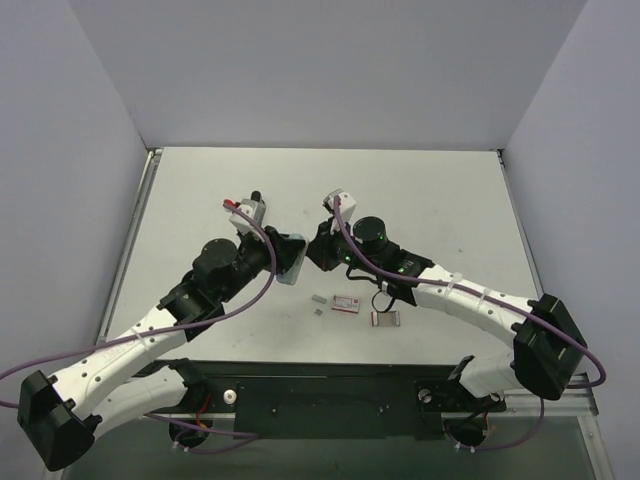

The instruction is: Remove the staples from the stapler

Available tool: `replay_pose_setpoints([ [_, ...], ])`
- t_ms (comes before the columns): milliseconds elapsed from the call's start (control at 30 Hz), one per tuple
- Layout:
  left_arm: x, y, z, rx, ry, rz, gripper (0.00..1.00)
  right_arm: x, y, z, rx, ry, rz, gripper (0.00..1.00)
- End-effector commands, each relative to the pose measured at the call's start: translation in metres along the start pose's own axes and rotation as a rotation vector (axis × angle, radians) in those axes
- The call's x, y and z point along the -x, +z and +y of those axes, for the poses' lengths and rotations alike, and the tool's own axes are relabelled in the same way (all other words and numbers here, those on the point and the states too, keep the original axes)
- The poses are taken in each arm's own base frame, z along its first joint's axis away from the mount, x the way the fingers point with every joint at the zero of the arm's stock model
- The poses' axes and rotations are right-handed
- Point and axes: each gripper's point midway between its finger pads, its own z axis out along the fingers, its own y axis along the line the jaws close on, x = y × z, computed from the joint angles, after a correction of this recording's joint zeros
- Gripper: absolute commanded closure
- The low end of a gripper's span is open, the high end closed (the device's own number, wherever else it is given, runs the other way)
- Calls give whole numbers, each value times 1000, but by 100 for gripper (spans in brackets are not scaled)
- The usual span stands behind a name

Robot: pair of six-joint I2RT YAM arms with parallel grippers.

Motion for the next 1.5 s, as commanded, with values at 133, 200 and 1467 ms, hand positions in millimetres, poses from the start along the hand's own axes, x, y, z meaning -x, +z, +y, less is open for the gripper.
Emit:
replay_pose_setpoints([
  [133,-52,-22,-64,-383,-84,194,100,74,-10,80,327,-58,-174,100],
  [200,-48,-23,-61,-369,-80,178,100,75,-12,77,312,-62,-173,100],
  [1467,34,76,55,275,224,93,100,-38,-83,-74,-356,164,-42,100],
])
